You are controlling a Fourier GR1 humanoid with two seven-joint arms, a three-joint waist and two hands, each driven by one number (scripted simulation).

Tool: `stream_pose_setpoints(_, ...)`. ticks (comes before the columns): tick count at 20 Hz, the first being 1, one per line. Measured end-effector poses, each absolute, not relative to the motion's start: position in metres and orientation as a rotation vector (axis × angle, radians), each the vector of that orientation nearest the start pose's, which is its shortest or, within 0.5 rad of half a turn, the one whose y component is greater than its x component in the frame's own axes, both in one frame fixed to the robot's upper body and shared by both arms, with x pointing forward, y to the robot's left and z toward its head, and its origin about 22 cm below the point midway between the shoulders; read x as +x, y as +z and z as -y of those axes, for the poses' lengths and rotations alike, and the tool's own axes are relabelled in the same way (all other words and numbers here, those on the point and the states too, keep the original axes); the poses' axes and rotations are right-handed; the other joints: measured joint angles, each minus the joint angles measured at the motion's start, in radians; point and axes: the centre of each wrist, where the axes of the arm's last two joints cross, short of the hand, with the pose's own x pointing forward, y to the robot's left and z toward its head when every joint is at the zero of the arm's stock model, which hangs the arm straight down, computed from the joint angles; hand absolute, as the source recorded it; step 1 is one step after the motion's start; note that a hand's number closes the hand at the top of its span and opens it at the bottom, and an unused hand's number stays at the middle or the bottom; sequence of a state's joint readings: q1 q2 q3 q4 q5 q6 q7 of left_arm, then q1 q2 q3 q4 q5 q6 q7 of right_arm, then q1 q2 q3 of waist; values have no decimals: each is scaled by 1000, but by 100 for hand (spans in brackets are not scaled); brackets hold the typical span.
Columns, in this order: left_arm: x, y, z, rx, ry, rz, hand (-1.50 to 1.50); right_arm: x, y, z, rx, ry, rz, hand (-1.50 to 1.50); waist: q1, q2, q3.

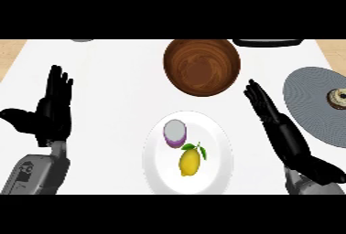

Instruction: Pick the lemon from the plate and place it in the bowl

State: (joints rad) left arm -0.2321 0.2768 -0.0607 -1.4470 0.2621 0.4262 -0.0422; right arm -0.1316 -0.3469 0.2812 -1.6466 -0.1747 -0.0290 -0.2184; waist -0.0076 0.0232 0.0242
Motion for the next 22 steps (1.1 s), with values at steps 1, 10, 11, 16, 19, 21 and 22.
stream_pose_setpoints(1,298,44,-264,258,219,1682,0,258,50,217,160,383,1886,-150,1,-5,-5)
stream_pose_setpoints(10,305,74,-291,274,60,1770,0,267,47,120,-138,383,1882,-150,20,-35,-32)
stream_pose_setpoints(11,305,74,-293,272,54,1768,0,264,44,112,-202,369,1900,-150,17,-37,-33)
stream_pose_setpoints(16,303,79,-306,262,33,1770,0,239,23,63,-428,409,1935,-150,15,-39,-32)
stream_pose_setpoints(19,299,77,-312,264,34,1763,0,230,18,48,-532,482,1902,-150,3,-44,-33)
stream_pose_setpoints(21,298,79,-320,273,38,1760,0,226,16,42,-597,538,1851,-150,-8,-48,-33)
stream_pose_setpoints(22,297,79,-320,275,42,1759,0,226,18,40,-628,561,1828,-150,-12,-50,-34)
